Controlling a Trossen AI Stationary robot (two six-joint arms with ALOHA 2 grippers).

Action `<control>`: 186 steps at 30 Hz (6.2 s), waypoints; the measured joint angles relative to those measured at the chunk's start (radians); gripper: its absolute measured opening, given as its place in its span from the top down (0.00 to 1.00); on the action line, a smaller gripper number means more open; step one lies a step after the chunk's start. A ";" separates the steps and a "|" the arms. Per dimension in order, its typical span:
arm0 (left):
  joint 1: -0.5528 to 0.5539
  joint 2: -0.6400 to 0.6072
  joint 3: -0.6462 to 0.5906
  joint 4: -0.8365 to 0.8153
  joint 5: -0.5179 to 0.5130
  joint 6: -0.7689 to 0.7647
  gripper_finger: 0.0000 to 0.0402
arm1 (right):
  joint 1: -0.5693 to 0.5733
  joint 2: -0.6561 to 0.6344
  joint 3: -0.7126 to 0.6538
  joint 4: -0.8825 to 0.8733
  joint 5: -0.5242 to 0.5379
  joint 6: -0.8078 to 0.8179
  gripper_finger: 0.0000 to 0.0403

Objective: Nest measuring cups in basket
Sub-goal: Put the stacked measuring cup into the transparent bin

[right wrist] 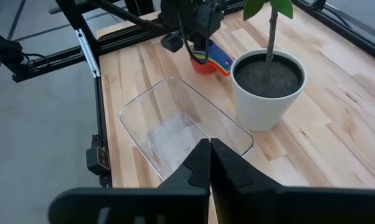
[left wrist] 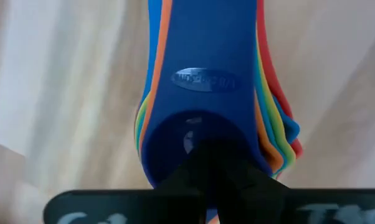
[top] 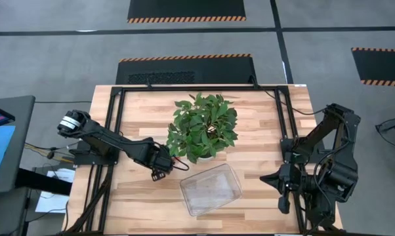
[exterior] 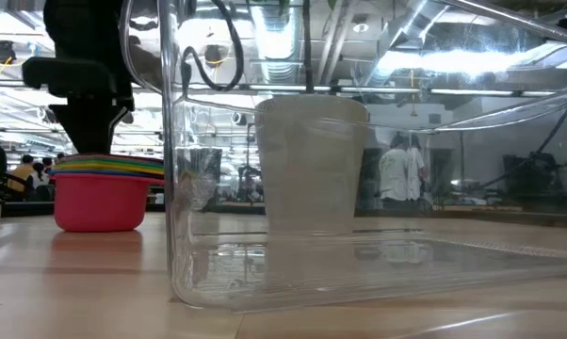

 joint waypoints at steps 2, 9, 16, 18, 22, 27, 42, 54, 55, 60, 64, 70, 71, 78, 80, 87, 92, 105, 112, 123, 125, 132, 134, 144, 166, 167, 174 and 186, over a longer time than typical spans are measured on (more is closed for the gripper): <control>0.000 -0.003 0.008 0.015 0.035 -0.058 1.00 | 0.000 0.000 0.000 0.000 0.000 0.000 0.94; -0.016 -0.001 0.014 0.099 0.068 -0.232 1.00 | 0.000 0.000 0.000 0.001 0.000 0.000 0.95; -0.112 -0.001 0.014 0.112 0.128 -0.421 1.00 | 0.000 0.000 0.000 0.024 0.000 0.000 0.94; -0.157 -0.001 0.014 0.125 0.132 -0.465 1.00 | 0.000 0.000 0.000 0.025 0.000 0.000 0.94; -0.256 -0.001 0.014 0.139 0.113 -0.579 1.00 | 0.000 0.000 0.000 0.024 0.000 -0.004 0.94; -0.354 0.000 0.073 0.139 0.054 -0.690 1.00 | 0.000 0.000 0.000 0.028 0.000 -0.019 0.95; -0.312 0.009 0.197 -0.286 -0.129 -0.672 1.00 | 0.000 0.000 0.000 0.024 0.000 -0.027 0.94; -0.197 0.010 0.026 -0.064 -0.059 -0.514 1.00 | 0.000 0.000 0.000 0.030 -0.028 -0.028 0.93; -0.189 0.010 0.012 -0.038 -0.040 -0.495 1.00 | 0.000 0.000 0.000 0.032 -0.028 -0.029 0.93; -0.164 0.010 -0.014 0.069 -0.024 -0.457 1.00 | 0.002 0.000 0.000 0.036 -0.028 -0.030 0.93; -0.138 0.010 -0.014 0.113 0.015 -0.398 1.00 | 0.007 0.000 0.000 0.040 -0.029 -0.029 0.93; -0.113 0.010 -0.014 0.168 0.030 -0.369 1.00 | 0.007 0.000 0.000 0.043 -0.028 -0.029 0.93; -0.113 0.010 -0.014 0.170 0.032 -0.370 1.00 | 0.007 0.000 0.000 0.043 -0.028 -0.029 0.93; -0.127 0.010 -0.014 0.103 0.070 -0.378 1.00 | 0.007 0.000 0.000 0.046 -0.029 -0.041 0.93; -0.119 0.010 -0.014 0.100 0.052 -0.373 1.00 | 0.007 0.000 0.000 0.055 -0.029 -0.051 0.93; -0.080 0.010 -0.014 0.214 0.057 -0.284 1.00 | 0.007 0.000 0.000 0.051 -0.042 -0.056 0.93; -0.071 0.009 -0.014 0.257 0.057 -0.259 1.00 | 0.007 0.000 0.000 0.051 -0.051 -0.057 0.93; -0.057 0.015 -0.014 0.206 0.073 -0.232 1.00 | 0.008 0.000 0.000 0.055 -0.052 -0.074 0.93; -0.053 0.008 -0.013 0.332 0.089 -0.145 1.00 | 0.008 0.000 0.000 0.054 -0.053 -0.079 0.93; -0.053 0.009 -0.014 0.188 -0.001 -0.279 1.00 | 0.008 0.000 0.000 0.054 -0.054 -0.079 0.93; -0.048 0.016 -0.014 0.197 -0.008 -0.272 1.00 | 0.007 0.000 0.000 0.054 -0.054 -0.079 0.93; -0.047 0.062 -0.014 0.224 0.041 -0.233 1.00 | 0.007 0.000 0.000 0.053 -0.067 -0.081 0.93; -0.046 0.066 -0.014 0.261 0.049 -0.221 1.00 | 0.008 0.000 0.000 0.050 -0.076 -0.083 0.93; -0.009 0.066 -0.013 0.432 0.125 -0.091 1.00 | 0.008 0.000 0.000 0.044 -0.079 -0.082 0.93; -0.021 0.066 -0.005 0.466 0.223 0.008 1.00 | 0.007 0.001 0.000 0.022 -0.083 -0.079 0.93; -0.018 0.064 -0.004 0.479 0.244 0.014 1.00 | 0.007 0.001 0.000 0.021 -0.083 -0.080 0.93; -0.017 0.058 0.009 0.446 0.211 -0.005 1.00 | 0.007 0.001 0.000 0.022 -0.083 -0.079 0.93; -0.220 -0.004 0.202 0.220 0.136 -0.151 1.00 | 0.007 0.001 0.000 0.016 -0.083 -0.080 0.93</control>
